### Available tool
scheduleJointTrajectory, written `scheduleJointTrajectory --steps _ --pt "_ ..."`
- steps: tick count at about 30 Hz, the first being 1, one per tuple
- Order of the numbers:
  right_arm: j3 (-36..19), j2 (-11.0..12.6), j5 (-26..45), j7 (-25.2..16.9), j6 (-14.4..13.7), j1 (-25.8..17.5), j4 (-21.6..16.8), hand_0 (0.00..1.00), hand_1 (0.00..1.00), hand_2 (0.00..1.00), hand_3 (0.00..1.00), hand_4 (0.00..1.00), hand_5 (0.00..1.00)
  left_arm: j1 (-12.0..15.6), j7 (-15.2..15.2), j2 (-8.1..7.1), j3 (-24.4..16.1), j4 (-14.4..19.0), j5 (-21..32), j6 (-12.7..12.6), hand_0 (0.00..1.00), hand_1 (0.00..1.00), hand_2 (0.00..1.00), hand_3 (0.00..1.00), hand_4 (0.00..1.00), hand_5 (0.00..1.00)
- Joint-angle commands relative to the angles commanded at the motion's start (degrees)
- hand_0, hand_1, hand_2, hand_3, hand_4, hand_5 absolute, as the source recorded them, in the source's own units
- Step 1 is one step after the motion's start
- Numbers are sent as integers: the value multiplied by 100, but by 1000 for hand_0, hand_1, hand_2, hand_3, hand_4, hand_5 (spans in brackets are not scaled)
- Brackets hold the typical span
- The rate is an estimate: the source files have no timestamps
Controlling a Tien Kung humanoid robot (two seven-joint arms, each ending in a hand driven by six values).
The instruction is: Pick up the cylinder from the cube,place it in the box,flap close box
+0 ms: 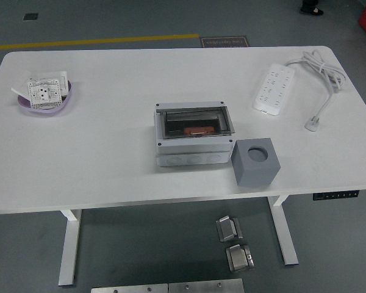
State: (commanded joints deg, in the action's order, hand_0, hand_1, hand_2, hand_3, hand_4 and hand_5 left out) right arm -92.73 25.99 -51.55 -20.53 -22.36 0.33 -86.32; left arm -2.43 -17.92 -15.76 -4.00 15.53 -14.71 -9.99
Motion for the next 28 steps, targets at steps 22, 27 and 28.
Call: scheduleJointTrajectory --steps 22,27,28 --pt "9 6 -145 3 -55 -9 -23 675 667 724 749 804 348 51 -5 14 8 -8 40 3 686 668 580 644 603 348" --pt "0 -1 -132 -5 -55 -12 -7 675 667 724 749 804 348 62 -2 15 -11 -8 30 -3 686 668 580 644 603 348" --pt "-1 -3 -132 -7 -56 -11 -7 675 667 724 749 804 348 63 -1 16 -14 -8 28 -5 686 668 580 644 603 348"
